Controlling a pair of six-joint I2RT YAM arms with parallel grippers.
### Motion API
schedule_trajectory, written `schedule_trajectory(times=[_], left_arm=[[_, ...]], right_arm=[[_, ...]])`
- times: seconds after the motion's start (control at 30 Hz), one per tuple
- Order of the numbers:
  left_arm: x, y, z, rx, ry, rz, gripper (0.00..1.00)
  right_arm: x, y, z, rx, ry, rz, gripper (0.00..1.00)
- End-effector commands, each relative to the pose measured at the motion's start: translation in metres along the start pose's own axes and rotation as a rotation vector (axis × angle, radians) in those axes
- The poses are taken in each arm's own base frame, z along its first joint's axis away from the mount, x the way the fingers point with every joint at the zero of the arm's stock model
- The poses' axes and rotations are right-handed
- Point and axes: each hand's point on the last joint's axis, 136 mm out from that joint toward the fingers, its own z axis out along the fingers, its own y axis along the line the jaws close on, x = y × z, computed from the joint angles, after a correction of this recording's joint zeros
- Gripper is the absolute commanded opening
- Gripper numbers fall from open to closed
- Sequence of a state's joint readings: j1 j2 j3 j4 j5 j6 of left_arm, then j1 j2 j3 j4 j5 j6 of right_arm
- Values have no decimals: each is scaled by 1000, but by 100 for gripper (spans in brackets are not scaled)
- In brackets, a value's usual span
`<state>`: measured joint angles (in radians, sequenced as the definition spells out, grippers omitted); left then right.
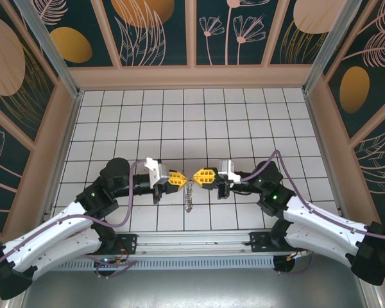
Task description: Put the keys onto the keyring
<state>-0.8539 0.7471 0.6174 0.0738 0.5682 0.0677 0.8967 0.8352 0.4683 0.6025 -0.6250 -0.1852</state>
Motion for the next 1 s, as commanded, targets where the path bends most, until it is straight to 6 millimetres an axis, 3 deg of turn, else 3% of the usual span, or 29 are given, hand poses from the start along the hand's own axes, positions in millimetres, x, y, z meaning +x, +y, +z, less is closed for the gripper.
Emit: schedule_trajectory(times=[0.0, 0.97], left_arm=[[-20, -3, -2, 13, -52, 47, 0], [-21, -3, -2, 11, -55, 52, 0]], right_arm=[[-8, 2, 2, -10, -32, -26, 0], [-12, 8, -1, -39, -32, -16, 0]])
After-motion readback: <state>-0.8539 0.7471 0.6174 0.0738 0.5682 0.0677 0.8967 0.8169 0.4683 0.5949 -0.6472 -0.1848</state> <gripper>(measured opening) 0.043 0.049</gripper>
